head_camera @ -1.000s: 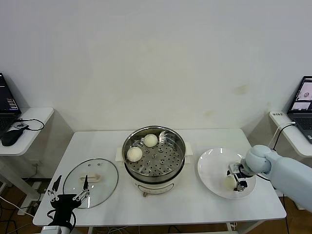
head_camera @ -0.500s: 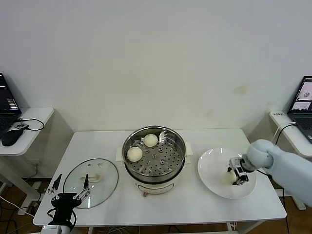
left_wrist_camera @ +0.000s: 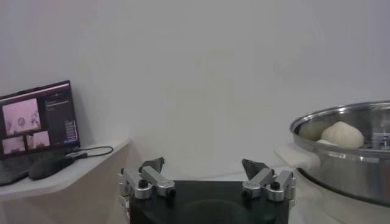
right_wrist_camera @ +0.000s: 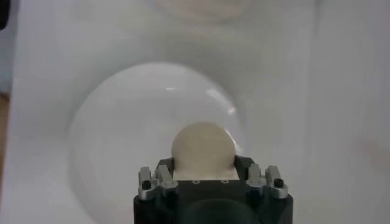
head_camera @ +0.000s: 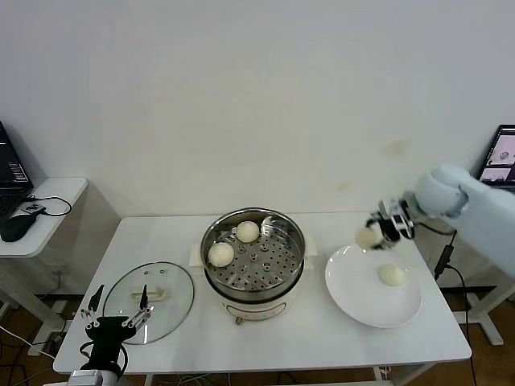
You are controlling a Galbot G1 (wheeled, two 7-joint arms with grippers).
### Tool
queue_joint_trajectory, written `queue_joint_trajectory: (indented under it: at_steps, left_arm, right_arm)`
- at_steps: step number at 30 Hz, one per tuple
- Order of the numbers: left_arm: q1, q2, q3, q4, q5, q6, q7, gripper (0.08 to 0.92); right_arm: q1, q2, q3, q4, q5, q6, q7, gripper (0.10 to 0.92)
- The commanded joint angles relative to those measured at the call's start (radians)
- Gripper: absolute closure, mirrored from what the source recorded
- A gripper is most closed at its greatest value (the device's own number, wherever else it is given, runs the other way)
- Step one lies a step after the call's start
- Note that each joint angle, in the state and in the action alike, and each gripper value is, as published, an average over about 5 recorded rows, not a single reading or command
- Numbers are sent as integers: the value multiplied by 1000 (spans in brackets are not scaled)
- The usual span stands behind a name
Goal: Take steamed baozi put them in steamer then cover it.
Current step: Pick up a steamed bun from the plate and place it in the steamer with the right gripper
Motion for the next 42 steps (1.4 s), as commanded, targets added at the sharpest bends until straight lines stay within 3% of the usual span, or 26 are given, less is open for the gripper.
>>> queue_joint_trajectory:
  at_steps: [1,10,18,28,42]
  left_arm:
    - [2,-2,-3,2,-1,-1,0,177]
    - [3,-7,-20,-4,-7,-2,-1,177]
    - [4,-16,-33,-15,-16,-2,-2,177]
    - [4,-31,-34,-9,-23,-7,-5,177]
    - [7,-40,-33,-10,-22,-11,-7,177]
  right_arm:
    - [301,213,-163,20,156,-5,31,406]
    - [258,436,-262,16,226,102,89,406]
    - [210,542,-367,-27,100,296,86,406]
    - [164,563,-414,-15,-98,426,68,400]
    - [125,522,-417,65,-159,473,66,377]
